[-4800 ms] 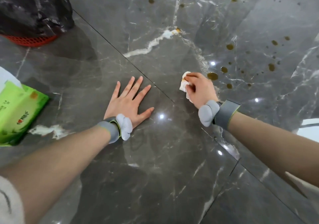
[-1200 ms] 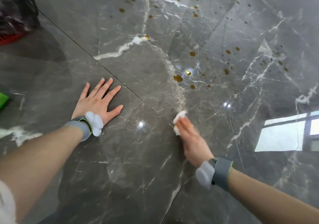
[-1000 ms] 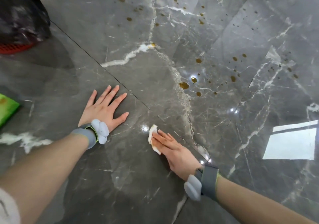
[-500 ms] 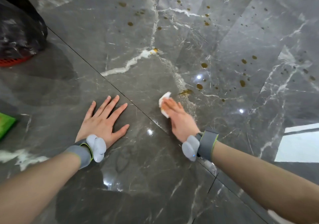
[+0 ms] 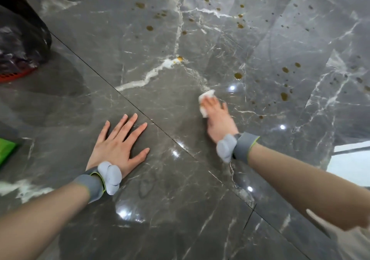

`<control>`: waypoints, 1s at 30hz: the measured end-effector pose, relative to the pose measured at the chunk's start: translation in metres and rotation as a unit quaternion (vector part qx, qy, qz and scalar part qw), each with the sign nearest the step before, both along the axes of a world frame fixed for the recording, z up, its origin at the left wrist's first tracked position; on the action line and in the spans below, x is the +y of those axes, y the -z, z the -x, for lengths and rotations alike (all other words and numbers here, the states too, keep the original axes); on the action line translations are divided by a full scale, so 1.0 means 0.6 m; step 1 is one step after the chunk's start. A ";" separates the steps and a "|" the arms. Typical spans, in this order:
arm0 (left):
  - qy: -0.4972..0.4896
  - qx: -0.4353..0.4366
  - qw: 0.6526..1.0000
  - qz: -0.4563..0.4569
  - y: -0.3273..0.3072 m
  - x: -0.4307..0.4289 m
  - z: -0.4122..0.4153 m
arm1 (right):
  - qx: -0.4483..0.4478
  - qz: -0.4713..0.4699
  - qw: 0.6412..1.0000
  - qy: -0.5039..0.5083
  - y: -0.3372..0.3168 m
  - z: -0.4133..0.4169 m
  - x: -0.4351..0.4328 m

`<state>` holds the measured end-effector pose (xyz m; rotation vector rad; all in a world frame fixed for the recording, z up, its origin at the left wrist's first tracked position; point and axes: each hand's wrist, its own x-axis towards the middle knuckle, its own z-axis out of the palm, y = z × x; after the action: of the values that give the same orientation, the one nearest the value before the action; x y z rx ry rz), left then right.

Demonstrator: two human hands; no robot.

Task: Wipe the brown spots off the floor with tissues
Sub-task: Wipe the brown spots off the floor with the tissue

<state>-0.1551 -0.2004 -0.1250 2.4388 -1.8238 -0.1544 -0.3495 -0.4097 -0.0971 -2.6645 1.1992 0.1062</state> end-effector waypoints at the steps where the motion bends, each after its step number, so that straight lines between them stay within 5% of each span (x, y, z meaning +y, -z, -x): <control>1: 0.001 0.000 1.000 -0.002 -0.001 0.001 0.000 | 0.001 -0.005 0.997 -0.078 0.003 -0.016 0.037; 5: 0.001 0.002 1.000 -0.003 -0.002 0.004 -0.002 | -0.043 -0.054 0.967 -0.247 -0.001 -0.027 0.094; 10: 0.001 0.007 1.000 -0.001 -0.002 0.001 0.001 | -0.017 -0.015 0.997 0.067 0.001 0.042 -0.063; 13: -0.001 0.012 1.000 0.005 0.000 0.001 0.000 | 0.025 -0.022 0.990 0.137 -0.002 0.037 -0.084; 20: 0.002 0.005 1.000 0.007 0.000 0.001 0.001 | -0.012 -0.042 0.981 -0.190 0.002 -0.012 0.113; 23: 0.004 0.006 1.000 0.008 0.001 0.003 0.000 | -0.041 -0.062 0.971 -0.227 0.000 0.014 0.094; 26: 0.007 0.006 1.000 0.005 0.001 0.002 -0.002 | -0.068 -0.051 0.996 0.018 -0.001 0.064 -0.006; 28: 0.006 0.005 1.000 0.005 0.001 0.000 -0.001 | -0.038 -0.037 0.977 0.207 -0.008 0.117 -0.081; 30: 0.004 0.004 1.000 0.003 0.002 0.000 0.000 | 0.019 -0.034 0.960 0.279 -0.015 0.146 -0.115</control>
<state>-0.1549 -0.2007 -0.1260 2.4242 -1.8277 -0.1584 -0.4371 -0.4789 -0.0883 -2.1738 1.8648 0.1026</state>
